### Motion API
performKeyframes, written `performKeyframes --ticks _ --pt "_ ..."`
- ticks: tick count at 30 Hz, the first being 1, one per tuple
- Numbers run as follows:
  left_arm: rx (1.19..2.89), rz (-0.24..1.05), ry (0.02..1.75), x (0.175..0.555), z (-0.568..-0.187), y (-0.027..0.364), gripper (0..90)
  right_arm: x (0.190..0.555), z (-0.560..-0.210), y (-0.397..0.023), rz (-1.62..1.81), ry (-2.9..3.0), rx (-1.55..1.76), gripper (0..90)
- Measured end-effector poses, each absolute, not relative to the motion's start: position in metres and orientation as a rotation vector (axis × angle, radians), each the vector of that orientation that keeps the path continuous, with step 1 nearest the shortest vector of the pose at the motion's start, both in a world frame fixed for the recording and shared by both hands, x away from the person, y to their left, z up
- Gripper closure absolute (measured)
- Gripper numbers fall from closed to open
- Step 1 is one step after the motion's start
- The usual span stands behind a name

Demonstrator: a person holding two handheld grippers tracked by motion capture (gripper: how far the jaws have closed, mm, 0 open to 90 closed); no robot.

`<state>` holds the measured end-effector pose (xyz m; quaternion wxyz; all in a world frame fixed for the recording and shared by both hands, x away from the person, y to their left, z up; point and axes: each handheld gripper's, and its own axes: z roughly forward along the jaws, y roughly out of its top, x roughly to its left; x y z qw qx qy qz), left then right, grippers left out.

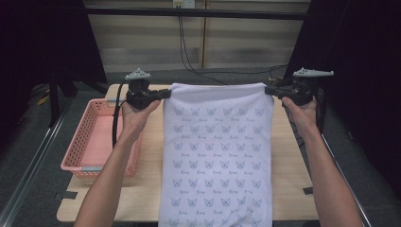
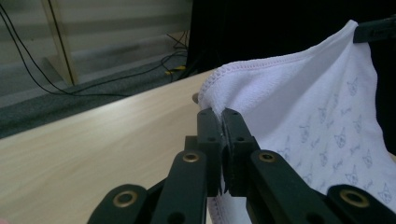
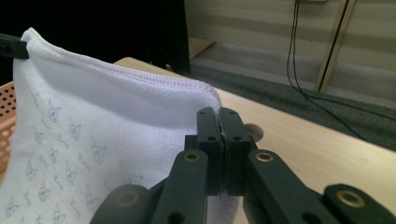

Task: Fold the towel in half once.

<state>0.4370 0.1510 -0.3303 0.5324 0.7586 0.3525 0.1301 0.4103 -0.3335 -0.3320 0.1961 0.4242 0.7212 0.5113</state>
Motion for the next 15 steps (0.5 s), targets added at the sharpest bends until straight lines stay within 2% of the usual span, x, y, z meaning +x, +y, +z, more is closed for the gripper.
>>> performKeyframes --ticks 7,11,15 --pt "1.743 0.348 0.817 0.445 -0.297 0.150 87.7 0.428 -0.301 -0.333 1.410 1.966 1.190 89.4" --pt "1.765 0.393 0.775 0.443 -0.279 0.146 87.7 0.431 -0.277 -0.335 1.433 1.907 1.184 89.4" --pt "1.774 0.380 0.782 0.438 -0.284 0.149 87.7 0.421 -0.272 -0.335 1.446 1.919 1.158 89.4"
